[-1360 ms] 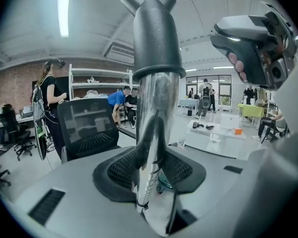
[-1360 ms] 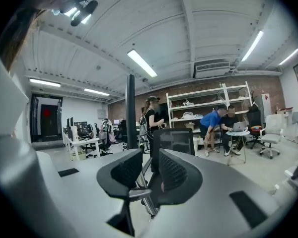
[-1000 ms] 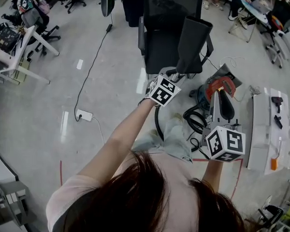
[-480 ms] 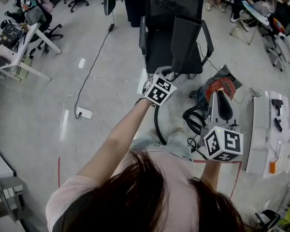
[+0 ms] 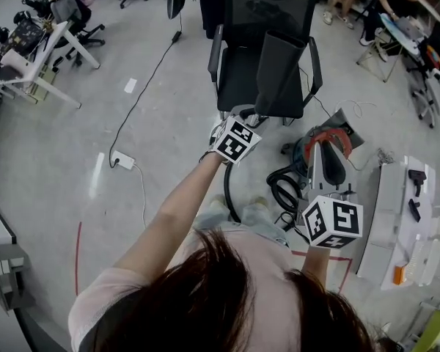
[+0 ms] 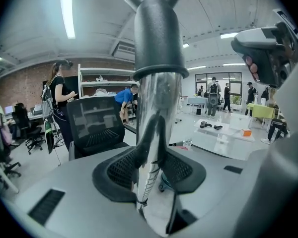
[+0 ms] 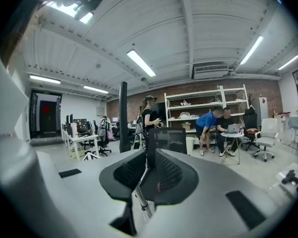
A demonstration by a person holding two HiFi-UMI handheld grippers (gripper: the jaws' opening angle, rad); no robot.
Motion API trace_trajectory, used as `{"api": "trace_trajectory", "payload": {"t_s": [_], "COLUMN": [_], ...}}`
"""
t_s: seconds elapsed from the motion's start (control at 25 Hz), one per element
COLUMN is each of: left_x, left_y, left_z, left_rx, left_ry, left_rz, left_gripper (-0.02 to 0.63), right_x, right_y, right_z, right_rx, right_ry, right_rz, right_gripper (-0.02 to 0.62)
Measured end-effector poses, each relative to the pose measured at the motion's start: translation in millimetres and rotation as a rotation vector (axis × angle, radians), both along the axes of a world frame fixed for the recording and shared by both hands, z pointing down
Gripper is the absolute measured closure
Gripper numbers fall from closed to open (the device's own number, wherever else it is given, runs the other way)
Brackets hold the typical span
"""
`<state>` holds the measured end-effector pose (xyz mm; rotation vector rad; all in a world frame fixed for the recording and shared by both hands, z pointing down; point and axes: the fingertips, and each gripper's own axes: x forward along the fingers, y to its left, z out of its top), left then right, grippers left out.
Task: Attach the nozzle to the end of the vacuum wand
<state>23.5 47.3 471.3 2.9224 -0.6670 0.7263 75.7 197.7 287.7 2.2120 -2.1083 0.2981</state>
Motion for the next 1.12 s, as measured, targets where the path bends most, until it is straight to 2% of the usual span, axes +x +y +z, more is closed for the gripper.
{"api": "trace_trajectory", "payload": {"t_s": [0.4, 1.12], "left_x": [30.6, 48.7], "left_y": [3.8, 8.8], "left_z": [3.1, 4.9], "left_rx": [0.009, 0.021], "left_ry": [-0.025, -0.042], "left_rz": [-0.028, -0.050], "left_gripper": [0.453, 0.453], "right_x": [39.1, 71.4], "right_y": [5.2, 8.0], "right_z": [8.9, 17.1], "right_rx": [-0.029, -0.029], "right_ry": [-0.014, -0.053], "right_rz": [-0.069, -0.064], "right_gripper": [0.518, 0.518]}}
